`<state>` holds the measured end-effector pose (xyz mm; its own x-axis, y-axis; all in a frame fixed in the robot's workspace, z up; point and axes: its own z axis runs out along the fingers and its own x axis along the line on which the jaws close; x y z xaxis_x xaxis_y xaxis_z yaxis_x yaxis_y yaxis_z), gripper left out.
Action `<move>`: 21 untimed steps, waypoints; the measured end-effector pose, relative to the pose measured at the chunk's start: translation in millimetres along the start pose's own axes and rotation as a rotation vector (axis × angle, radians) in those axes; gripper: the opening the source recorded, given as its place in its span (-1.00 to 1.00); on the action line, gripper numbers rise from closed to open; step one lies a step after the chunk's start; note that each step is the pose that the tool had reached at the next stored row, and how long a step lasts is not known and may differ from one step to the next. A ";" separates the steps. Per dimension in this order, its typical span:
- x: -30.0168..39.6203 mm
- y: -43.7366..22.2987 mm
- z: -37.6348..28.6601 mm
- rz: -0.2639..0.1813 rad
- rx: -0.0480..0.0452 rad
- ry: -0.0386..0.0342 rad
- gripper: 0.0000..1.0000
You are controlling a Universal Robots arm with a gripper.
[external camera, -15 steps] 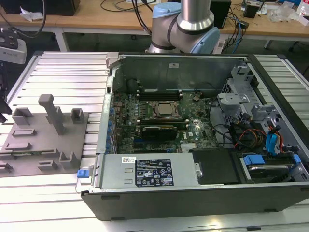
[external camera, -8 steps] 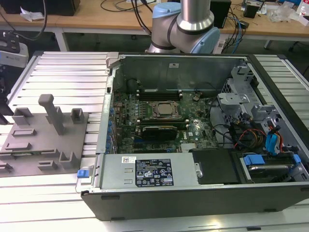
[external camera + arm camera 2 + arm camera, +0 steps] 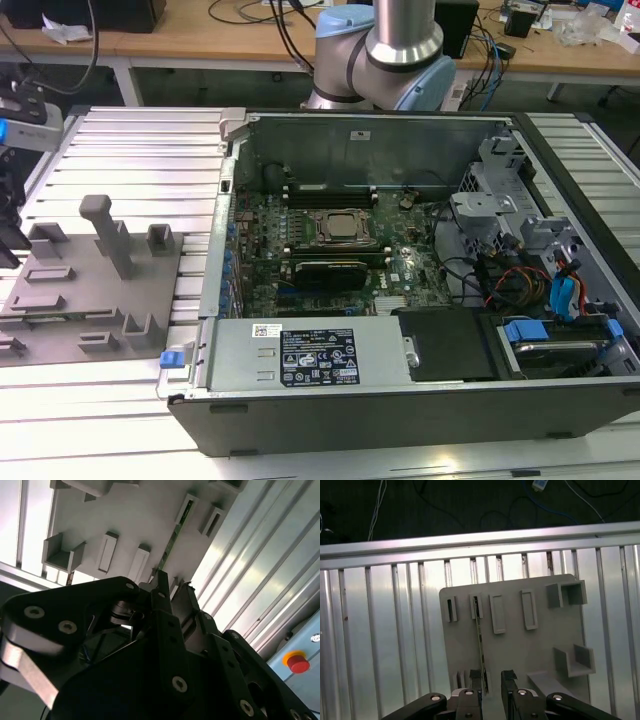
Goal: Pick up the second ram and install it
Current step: 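Pick up the second ram and move it above second insertion slot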
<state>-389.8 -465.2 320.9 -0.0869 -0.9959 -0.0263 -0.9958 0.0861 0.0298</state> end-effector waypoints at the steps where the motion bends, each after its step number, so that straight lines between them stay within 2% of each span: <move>1: 0.0 0.0 1.1 -0.001 0.0000 0.0000 -0.40; 12: 0.3 -0.4 11.0 -0.002 -0.0001 0.0002 -0.40; 21: 0.4 -0.5 14.9 -0.002 -0.0001 0.0001 -0.40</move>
<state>-389.8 -465.2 306.0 -0.0853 -0.9960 -0.0262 -0.9960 0.0845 0.0298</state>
